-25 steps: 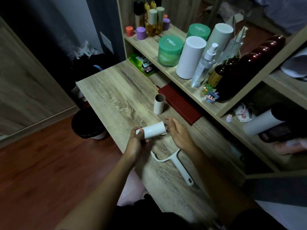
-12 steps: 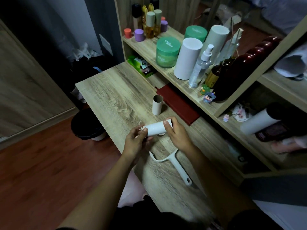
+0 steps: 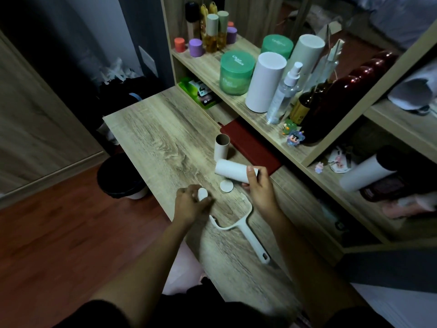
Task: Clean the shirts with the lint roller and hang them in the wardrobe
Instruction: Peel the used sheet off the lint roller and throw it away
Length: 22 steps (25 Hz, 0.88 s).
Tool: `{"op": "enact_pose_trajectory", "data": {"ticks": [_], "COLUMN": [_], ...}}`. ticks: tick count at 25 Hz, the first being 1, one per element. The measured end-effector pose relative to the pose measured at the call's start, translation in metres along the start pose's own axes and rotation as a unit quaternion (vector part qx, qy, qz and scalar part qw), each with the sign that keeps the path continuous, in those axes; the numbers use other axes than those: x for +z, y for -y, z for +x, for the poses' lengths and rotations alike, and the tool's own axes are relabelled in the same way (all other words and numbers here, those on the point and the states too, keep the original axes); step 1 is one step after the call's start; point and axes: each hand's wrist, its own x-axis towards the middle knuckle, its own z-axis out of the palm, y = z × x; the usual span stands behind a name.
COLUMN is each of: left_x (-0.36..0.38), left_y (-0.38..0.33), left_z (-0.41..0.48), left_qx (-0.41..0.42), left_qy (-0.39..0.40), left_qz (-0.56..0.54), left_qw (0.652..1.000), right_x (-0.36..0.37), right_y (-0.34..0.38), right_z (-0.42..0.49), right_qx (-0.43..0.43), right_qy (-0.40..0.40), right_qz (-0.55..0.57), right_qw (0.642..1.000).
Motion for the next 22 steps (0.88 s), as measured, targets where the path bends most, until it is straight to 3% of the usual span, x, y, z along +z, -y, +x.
{"op": "enact_pose_trajectory", "data": {"ticks": [3, 6, 13, 18, 22], "left_x": [-0.002, 0.003, -0.009, -0.068, -0.153], "left_y": [0.000, 0.004, 0.009, 0.022, 0.070], "left_z": [0.005, 0.006, 0.003, 0.030, 0.088], "left_qx": [0.090, 0.172, 0.150, 0.117, 0.090], "left_qy": [0.032, 0.024, 0.061, -0.036, -0.086], "left_qz": [0.127, 0.161, 0.096, 0.055, 0.066], "left_qw": [0.987, 0.971, 0.982, 0.991, 0.990], "right_x": [0.000, -0.001, 0.020, 0.081, 0.186], "right_y": [-0.008, -0.010, 0.007, 0.034, 0.051], "right_z": [-0.003, -0.009, -0.012, -0.011, 0.002], "right_qx": [0.010, 0.011, -0.009, -0.029, -0.040], "right_qy": [-0.013, -0.026, -0.062, -0.082, -0.074], "right_qz": [-0.010, -0.008, -0.005, 0.027, 0.035], "right_qw": [1.000, 1.000, 0.998, 0.996, 0.996]}}
